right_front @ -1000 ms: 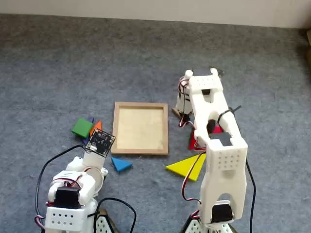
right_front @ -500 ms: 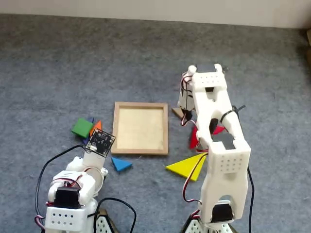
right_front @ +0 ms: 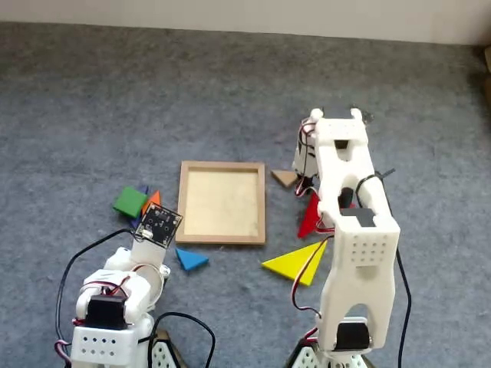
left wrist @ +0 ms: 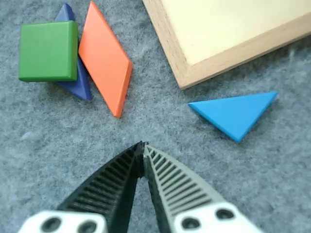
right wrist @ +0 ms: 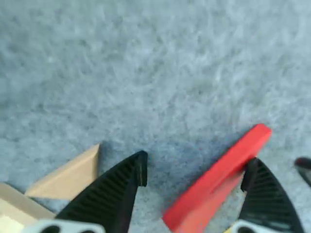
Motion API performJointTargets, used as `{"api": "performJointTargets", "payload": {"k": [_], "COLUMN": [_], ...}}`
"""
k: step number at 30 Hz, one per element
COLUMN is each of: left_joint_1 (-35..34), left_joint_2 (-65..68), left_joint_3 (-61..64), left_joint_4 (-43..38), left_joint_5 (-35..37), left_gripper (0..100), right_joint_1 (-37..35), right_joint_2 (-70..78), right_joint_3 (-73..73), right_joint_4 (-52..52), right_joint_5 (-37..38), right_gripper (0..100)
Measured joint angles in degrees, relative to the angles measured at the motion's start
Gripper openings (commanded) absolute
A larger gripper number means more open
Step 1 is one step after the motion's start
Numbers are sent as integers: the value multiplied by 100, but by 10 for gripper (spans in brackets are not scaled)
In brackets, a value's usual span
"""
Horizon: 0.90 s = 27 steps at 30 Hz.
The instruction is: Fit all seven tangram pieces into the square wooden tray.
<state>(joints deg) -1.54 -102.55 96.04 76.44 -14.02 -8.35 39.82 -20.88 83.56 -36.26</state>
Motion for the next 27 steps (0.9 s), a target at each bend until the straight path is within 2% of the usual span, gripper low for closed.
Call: {"api": "performJointTargets", "payload": {"k": [9, 14, 27], "left_joint_1": [0, 0, 0], "left_joint_2": [0, 0, 0], "left_joint_3": [0, 0, 0], "left_joint_4": [0, 0, 0], "left_joint_5": [0, 0, 0], "left_gripper": [6, 6, 6], "right_joint_1": [0, 0, 0], "right_joint_2": [44, 53, -18], "right_joint_3": [-18, 0, 141], "right_joint_4": [-35, -44, 9], "right_joint_5": [0, 0, 290], "right_gripper": [292, 229, 224]}}
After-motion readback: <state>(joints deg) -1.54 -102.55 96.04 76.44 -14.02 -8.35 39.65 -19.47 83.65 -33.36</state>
